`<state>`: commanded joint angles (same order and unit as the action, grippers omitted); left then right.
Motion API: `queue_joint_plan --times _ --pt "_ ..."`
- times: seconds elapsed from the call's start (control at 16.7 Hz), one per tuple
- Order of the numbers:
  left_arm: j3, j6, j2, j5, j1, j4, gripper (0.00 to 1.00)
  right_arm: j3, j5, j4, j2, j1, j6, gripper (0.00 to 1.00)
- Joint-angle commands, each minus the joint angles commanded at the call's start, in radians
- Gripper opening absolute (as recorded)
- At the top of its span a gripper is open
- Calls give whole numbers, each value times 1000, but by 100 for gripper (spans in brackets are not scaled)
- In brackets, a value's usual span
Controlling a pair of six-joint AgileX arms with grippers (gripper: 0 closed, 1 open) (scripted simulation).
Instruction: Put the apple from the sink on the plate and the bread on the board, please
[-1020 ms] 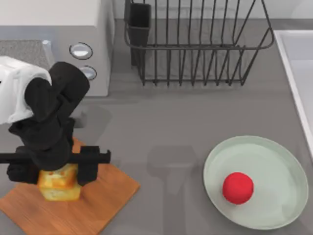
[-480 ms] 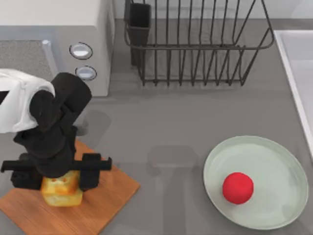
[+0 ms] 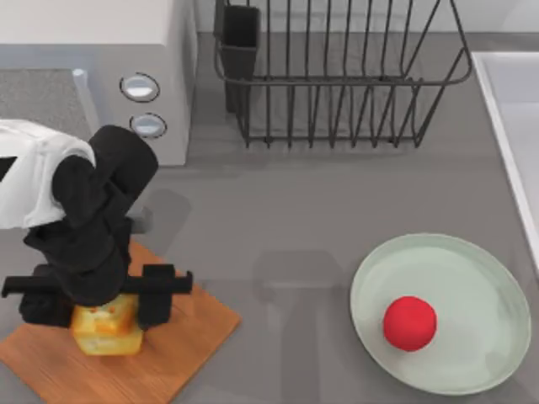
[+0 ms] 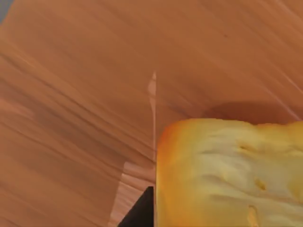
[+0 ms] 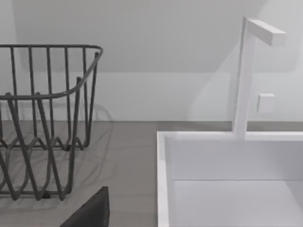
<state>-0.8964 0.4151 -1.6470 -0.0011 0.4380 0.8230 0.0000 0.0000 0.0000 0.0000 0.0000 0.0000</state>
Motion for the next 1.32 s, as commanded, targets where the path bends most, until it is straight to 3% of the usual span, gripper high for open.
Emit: queue_joint_plan --times 0.36,1.02,1.32 --pt "0 0 0 0 0 0 98 0 0 0 0 0 0 100" --pt "2 -2 12 -1 -4 -6 100 0 0 0 0 0 0 100" --pt "101 -52 202 -6 -63 -116 100 0 0 0 0 0 0 100"
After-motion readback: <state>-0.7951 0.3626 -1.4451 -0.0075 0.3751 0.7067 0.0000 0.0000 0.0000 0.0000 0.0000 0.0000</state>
